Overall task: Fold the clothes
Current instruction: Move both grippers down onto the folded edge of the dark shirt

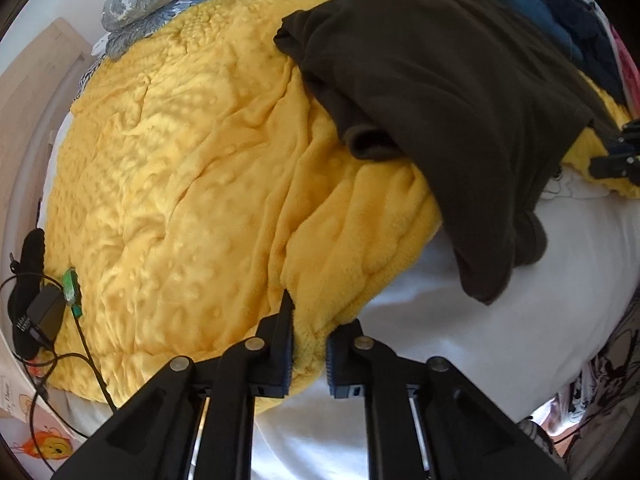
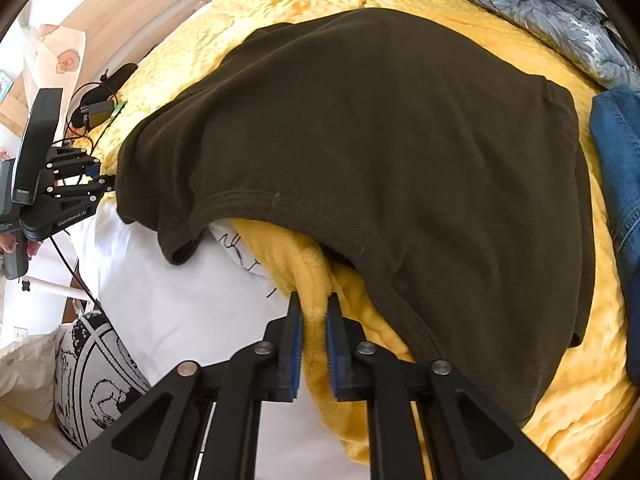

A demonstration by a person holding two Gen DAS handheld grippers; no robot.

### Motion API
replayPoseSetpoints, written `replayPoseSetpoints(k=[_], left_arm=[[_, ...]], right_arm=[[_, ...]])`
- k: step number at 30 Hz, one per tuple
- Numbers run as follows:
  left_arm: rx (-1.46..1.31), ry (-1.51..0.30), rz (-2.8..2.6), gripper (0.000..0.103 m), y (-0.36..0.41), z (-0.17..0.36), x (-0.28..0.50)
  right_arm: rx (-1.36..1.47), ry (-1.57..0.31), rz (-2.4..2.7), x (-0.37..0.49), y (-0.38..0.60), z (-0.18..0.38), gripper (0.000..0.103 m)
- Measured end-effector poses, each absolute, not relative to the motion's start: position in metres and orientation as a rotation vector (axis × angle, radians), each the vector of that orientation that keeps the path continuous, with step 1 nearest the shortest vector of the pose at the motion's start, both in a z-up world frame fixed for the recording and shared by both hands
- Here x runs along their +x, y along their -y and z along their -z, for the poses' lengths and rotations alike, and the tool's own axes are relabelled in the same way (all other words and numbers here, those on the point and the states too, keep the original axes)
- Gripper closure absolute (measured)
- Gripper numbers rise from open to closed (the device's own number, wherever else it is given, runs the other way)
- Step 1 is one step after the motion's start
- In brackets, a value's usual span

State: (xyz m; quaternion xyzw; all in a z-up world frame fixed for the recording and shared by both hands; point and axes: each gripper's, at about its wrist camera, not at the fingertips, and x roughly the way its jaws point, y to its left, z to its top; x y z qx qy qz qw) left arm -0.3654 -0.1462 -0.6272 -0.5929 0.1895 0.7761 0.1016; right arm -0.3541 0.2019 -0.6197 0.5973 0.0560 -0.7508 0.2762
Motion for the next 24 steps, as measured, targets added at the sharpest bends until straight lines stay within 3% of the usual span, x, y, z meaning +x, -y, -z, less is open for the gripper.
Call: replayPoseSetpoints(k=[13,18,22,24], left_arm=[[-1.832,-0.341,-2.221,0.094,0.187,0.618,-0.32],[-1.846,-0.393,-2.206,0.092,0.183,0.633,-0.315],[-1.791,-0.304,-2.213,0.081,0.193,0.626,-0.308],[-1.759,-0.184,-2.219,0.08,0.207,0.617,-0.302]], right_arm=[[1.563,-0.375,1.886,-0.328,-0.212,0.615,0.096],[1.567,-0.408,1.857,-0.32,-0.222,0.617,0.096],[1.566,-0.425,1.866,-0.324,-0.215,0.616,0.09],[1.565,-0.392,1.865,-0.323,-0.221,0.609,0.081]])
